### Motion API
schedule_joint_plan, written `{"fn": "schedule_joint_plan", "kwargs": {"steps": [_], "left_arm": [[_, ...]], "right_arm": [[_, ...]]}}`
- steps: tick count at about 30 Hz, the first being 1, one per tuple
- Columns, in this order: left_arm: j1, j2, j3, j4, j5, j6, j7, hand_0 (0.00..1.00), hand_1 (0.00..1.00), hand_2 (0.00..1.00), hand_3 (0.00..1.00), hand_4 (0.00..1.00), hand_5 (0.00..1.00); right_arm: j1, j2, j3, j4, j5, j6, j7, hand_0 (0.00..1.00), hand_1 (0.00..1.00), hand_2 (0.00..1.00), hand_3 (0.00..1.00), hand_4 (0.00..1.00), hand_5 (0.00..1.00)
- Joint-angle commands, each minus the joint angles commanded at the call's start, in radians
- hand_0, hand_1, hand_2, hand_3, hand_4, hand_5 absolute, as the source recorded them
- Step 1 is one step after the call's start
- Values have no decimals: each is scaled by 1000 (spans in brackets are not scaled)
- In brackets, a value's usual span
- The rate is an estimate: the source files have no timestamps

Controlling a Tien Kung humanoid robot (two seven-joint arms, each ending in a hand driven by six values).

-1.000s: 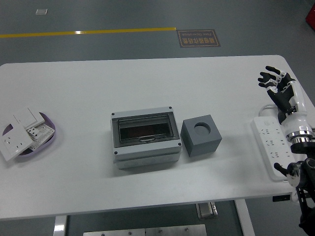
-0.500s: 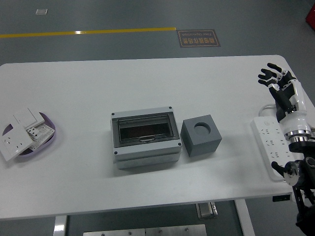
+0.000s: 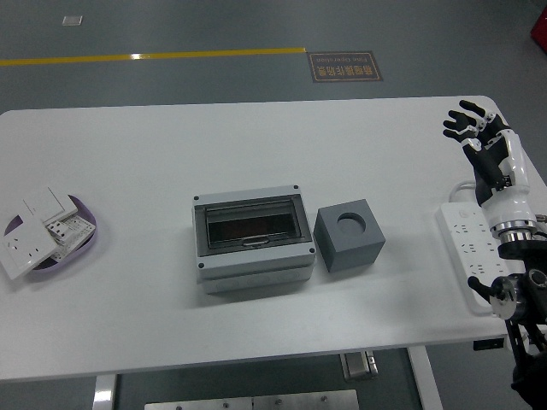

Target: Pick up the cylinder from the cube,place it in the box,flap close box

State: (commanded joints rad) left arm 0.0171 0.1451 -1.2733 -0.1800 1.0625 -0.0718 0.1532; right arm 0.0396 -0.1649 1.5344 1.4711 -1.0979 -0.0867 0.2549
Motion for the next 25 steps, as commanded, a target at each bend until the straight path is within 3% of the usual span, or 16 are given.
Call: {"fn": "schedule_joint_plan", "kwargs": {"steps": [9, 17, 25], "left_arm": [[-6, 6, 6, 0, 7, -2, -2, 635, 662, 581, 671, 720, 303], [-13, -5, 70, 0, -37, -8, -32, 635, 661, 580, 671, 721, 305], [-5, -10, 39, 0, -8, -6, -9, 635, 661, 580, 671, 722, 305]], "right_arm": [[-6, 4, -10, 6, -3, -3, 2, 702, 648, 671, 672, 721, 313], [-2, 7, -18, 3, -19, -7, -2, 708, 641, 665, 669, 728, 298], [3, 3, -17, 8, -21, -12, 3, 708, 639, 665, 668, 729, 300]]}}
